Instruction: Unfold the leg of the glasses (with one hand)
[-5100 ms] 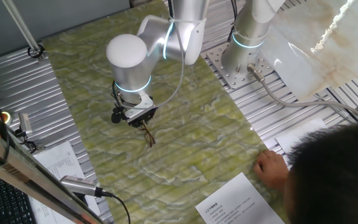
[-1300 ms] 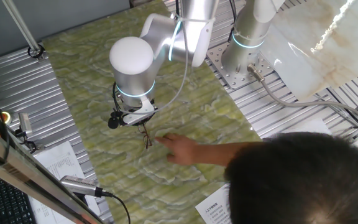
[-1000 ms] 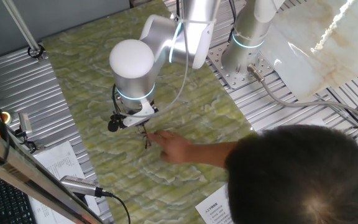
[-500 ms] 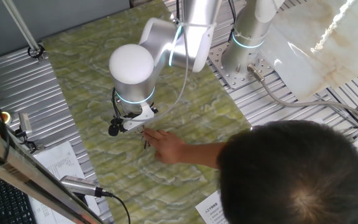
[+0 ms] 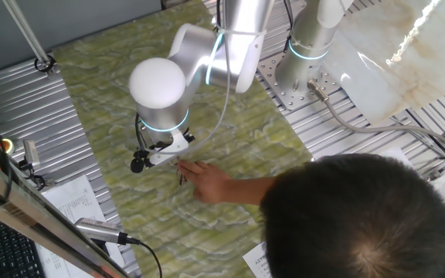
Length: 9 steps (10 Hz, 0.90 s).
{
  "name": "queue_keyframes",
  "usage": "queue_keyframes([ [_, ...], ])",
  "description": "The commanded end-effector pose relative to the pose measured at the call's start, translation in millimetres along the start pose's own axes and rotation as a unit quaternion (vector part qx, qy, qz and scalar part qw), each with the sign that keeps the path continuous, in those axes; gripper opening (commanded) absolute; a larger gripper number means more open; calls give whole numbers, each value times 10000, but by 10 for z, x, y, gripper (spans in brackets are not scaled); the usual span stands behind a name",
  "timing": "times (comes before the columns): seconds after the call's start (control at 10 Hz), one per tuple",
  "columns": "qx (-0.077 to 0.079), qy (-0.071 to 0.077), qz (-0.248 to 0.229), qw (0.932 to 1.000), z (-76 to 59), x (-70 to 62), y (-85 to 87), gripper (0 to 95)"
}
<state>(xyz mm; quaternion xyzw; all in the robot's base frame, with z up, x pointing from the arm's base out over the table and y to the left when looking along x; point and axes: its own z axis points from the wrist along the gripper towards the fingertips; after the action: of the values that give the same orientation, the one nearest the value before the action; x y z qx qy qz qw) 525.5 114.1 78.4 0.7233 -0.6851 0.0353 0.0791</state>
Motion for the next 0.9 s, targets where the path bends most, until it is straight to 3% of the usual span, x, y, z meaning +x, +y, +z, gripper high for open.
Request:
queue_keyframes([
  [0.1, -21, 44, 21, 10000, -10, -32, 5, 0],
  [0.9, -31, 65, 103, 9999, -7, -102, 7, 0],
])
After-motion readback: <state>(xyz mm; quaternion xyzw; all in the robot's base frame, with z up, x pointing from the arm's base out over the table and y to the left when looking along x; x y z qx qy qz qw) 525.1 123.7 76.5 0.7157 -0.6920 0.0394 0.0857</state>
